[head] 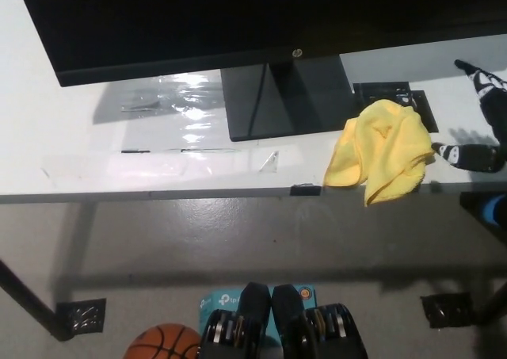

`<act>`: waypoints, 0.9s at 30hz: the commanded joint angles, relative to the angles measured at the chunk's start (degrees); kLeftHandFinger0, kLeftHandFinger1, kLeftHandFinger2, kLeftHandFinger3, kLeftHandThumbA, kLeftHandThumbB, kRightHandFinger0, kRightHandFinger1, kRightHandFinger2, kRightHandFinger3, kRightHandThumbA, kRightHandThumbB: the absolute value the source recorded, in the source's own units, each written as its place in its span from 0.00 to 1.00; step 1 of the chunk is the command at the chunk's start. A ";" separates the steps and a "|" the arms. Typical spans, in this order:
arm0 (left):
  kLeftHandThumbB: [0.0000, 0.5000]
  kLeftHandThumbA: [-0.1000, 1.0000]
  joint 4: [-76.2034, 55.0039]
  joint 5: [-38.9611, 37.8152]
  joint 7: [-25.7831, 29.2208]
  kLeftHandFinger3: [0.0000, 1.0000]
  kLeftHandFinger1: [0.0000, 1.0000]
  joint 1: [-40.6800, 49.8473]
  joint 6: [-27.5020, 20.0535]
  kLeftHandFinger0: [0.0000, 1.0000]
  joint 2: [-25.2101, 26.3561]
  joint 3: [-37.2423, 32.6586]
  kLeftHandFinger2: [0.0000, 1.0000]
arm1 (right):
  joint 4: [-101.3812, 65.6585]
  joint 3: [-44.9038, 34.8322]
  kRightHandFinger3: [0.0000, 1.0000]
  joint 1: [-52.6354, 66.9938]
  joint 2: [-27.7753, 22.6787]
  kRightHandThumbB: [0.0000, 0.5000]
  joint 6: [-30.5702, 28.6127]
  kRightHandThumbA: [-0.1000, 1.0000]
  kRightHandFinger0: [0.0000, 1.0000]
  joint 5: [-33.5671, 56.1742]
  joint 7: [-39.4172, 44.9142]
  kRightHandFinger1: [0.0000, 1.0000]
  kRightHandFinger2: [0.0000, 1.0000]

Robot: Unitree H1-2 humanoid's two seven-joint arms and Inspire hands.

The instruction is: The robot uses its right hand to pick up the cloth kept in the middle of the desk and use it to wipe the monitor in the middle of the desk by swiping its screen twice

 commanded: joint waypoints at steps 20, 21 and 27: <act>0.38 0.00 0.74 -1.04 -0.33 0.76 0.48 -1.18 -1.90 0.44 0.45 0.10 0.61 | 15.57 -10.13 0.58 26.33 29.82 0.18 -26.16 0.34 0.16 17.36 -31.90 0.26 0.41; 0.38 0.00 0.24 -1.28 -0.28 0.75 0.48 -1.05 -1.52 0.44 0.31 0.22 0.61 | 16.95 -10.95 0.57 26.34 30.56 0.14 -26.98 0.33 0.13 18.26 -32.22 0.23 0.38; 0.39 0.02 0.46 -0.65 -0.53 0.75 0.51 -2.02 -1.73 0.47 0.79 -0.37 0.63 | 22.88 -12.48 0.51 24.74 30.33 0.11 -30.03 0.39 0.01 21.24 -29.80 0.11 0.27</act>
